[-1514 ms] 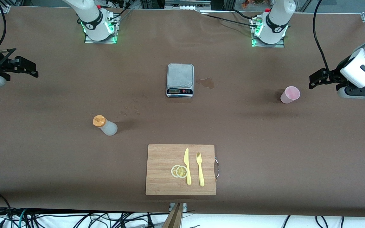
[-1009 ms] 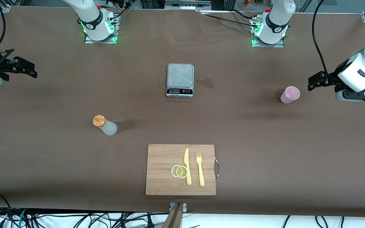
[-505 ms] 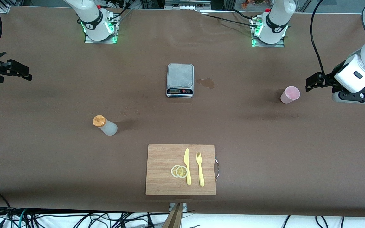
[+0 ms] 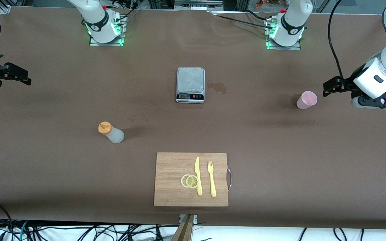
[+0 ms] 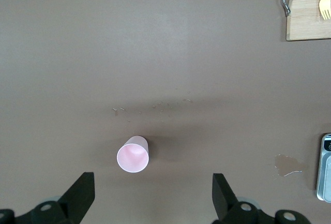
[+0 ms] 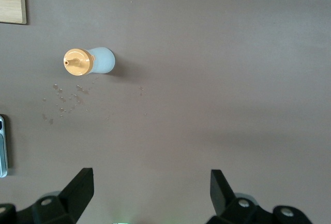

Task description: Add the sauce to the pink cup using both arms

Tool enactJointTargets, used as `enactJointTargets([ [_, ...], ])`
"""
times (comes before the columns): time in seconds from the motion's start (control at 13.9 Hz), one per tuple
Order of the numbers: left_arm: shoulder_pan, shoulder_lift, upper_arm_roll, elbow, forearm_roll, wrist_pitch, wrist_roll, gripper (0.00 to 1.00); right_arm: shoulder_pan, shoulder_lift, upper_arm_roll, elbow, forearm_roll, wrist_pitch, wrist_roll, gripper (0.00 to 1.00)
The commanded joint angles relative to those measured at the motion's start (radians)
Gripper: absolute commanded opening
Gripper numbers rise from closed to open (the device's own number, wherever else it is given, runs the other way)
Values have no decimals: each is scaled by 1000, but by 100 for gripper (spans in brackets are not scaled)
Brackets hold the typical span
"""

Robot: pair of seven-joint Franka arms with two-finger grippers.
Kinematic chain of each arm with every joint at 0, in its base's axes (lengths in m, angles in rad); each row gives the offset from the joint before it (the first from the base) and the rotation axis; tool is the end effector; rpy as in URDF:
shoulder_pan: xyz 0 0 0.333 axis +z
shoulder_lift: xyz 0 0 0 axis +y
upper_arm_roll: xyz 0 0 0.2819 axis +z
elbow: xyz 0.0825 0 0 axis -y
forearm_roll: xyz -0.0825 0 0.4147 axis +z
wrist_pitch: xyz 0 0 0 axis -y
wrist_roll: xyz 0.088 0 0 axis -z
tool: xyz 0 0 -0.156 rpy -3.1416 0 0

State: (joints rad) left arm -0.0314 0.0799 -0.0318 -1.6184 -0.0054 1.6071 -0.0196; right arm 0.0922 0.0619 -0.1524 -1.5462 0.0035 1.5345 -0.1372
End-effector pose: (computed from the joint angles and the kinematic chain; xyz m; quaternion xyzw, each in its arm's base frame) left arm 0.5988 -0.0383 0.4732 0.9987 -0.0216 -0.0457 0.0021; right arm 0.5925 -0.0333 0.5146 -0.9986 -0.0384 0.0365 0.0007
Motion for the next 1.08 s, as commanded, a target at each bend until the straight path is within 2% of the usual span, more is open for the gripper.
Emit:
enactJointTargets([
  [0.0, -2, 9, -2, 22, -7, -12, 4, 100, -6, -17, 14, 11, -2, 7, -2, 100],
  [0.58, -2, 9, -26, 22, -4, -12, -6, 100, 0, -11, 16, 35, 12, -14, 10, 100],
  [0.79, -1, 8, -26, 22, -4, -13, -3, 100, 46, -1, 20, 34, -2, -7, 10, 100],
  [1.01, 1, 9, -25, 22, -4, -13, -2, 100, 46, 10, 22, 34, -4, -4, 10, 100],
])
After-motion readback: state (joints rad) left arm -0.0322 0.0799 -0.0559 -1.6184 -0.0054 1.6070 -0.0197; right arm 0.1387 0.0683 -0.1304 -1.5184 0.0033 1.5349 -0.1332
